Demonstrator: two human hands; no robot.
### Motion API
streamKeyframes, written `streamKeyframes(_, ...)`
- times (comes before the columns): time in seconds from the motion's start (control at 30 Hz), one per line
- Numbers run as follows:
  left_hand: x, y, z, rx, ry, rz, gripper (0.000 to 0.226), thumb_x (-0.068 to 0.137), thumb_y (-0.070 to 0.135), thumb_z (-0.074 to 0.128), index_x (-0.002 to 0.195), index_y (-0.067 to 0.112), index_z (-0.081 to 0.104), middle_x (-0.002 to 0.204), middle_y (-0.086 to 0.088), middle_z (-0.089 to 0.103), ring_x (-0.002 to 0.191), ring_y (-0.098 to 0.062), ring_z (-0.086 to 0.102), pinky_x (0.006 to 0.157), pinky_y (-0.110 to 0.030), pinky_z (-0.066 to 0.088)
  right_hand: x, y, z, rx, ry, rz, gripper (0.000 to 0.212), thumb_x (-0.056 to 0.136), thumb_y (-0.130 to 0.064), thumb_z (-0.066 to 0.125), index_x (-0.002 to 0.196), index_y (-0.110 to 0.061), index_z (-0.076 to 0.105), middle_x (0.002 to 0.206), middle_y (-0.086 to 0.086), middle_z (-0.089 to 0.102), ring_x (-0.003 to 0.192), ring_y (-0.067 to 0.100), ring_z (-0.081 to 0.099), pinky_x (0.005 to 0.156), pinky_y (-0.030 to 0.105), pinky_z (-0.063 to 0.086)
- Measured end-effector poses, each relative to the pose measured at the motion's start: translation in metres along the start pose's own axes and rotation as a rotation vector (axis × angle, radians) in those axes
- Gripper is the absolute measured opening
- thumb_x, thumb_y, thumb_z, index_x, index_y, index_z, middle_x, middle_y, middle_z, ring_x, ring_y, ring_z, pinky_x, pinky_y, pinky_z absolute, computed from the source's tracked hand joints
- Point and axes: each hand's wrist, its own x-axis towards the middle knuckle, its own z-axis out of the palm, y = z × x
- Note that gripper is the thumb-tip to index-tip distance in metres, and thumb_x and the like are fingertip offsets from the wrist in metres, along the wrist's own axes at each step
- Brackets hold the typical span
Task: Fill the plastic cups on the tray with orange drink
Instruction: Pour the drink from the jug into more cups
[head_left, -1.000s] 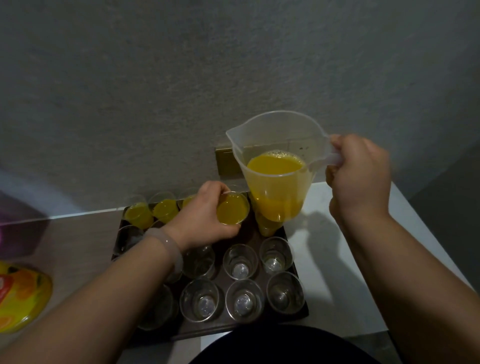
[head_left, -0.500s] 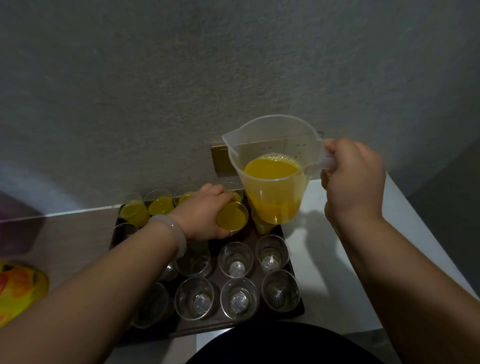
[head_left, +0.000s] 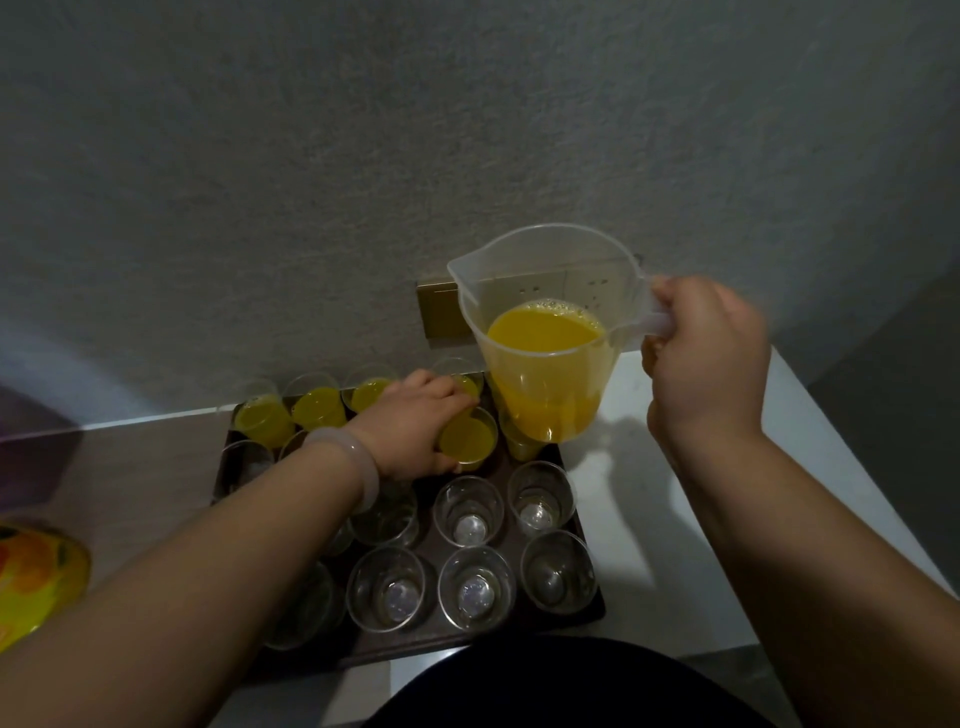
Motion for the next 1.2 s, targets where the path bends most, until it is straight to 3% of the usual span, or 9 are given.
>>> streamKeyframes(0.13, -0.001, -0.002, 0.002, 0.035, 0.005, 0.019, 0.082, 0.083, 0.045, 0.065, 0.150, 0.028, 0.021, 0.150, 0.005, 0.027, 0.132, -0.019, 0.024, 0.108, -0.035, 0.027, -0.002, 0.001, 0.000, -0.026, 0.009, -0.008, 0.027, 0.069, -0.029, 0.053, 0.047, -0.015, 0.049, 0.051, -0.001, 0.038, 0.056, 0.021, 0.034, 0.056, 0.040, 0.029)
streamKeyframes(0.47, -0.005, -0.013, 0.004, 0.038, -0.006, 0.017, 0.085, 0.083, 0.046, 0.065, 0.151, 0.030, 0.016, 0.154, 0.008, 0.026, 0.130, -0.020, 0.029, 0.106, -0.034, 0.032, -0.006, -0.002, 0.004, -0.001, 0.019, 0.003, 0.030, 0.071, -0.028, 0.053, 0.042, -0.023, 0.046, 0.047, -0.007, 0.034, 0.054, 0.019, 0.031, 0.055, 0.040, 0.027)
streamKeyframes(0.6, -0.017, -0.028, 0.004, -0.090, 0.115, 0.014, 0.072, 0.087, 0.039, 0.063, 0.149, 0.029, 0.026, 0.151, 0.008, 0.034, 0.130, -0.020, 0.035, 0.109, -0.036, 0.033, -0.008, -0.003, 0.009, 0.037, 0.005, 0.024, 0.030, 0.069, -0.029, 0.053, 0.041, -0.022, 0.049, 0.045, -0.009, 0.034, 0.053, 0.017, 0.030, 0.055, 0.039, 0.026)
streamKeyframes(0.77, -0.047, -0.049, -0.002, -0.183, 0.299, -0.143, 0.056, 0.086, 0.036, 0.065, 0.138, 0.023, 0.048, 0.137, -0.003, 0.052, 0.125, -0.025, 0.045, 0.106, -0.035, 0.036, -0.014, -0.003, 0.016, 0.060, -0.021, 0.037, 0.031, 0.070, -0.029, 0.053, 0.039, -0.022, 0.050, 0.043, -0.010, 0.034, 0.051, 0.016, 0.030, 0.053, 0.035, 0.024)
streamKeyframes(0.93, -0.070, -0.049, 0.003, -0.090, 0.148, -0.287, 0.069, 0.082, 0.055, 0.061, 0.141, 0.026, 0.042, 0.131, -0.002, 0.050, 0.121, -0.023, 0.045, 0.098, -0.032, 0.040, -0.020, -0.003, 0.024, 0.061, -0.038, 0.037, 0.030, 0.069, -0.028, 0.053, 0.040, -0.023, 0.051, 0.044, -0.010, 0.036, 0.051, 0.016, 0.031, 0.053, 0.035, 0.024)
streamKeyframes(1.07, -0.074, -0.041, 0.013, -0.114, 0.149, -0.357, 0.068, 0.082, 0.061, 0.056, 0.137, 0.023, 0.045, 0.133, -0.003, 0.050, 0.123, -0.023, 0.044, 0.100, -0.032, 0.041, -0.026, -0.002, 0.031, 0.068, -0.071, 0.044, 0.031, 0.071, -0.026, 0.052, 0.040, -0.023, 0.050, 0.045, -0.011, 0.036, 0.050, 0.013, 0.031, 0.050, 0.032, 0.024)
streamKeyframes(1.2, -0.067, -0.035, 0.021, -0.077, 0.146, -0.480, 0.069, 0.078, 0.071, 0.050, 0.124, 0.020, 0.054, 0.121, -0.005, 0.055, 0.116, -0.026, 0.047, 0.094, -0.039, 0.047, -0.031, -0.001, 0.037, 0.060, -0.089, 0.034, 0.030, 0.071, -0.026, 0.051, 0.041, -0.022, 0.051, 0.046, -0.010, 0.037, 0.050, 0.011, 0.031, 0.051, 0.032, 0.024)
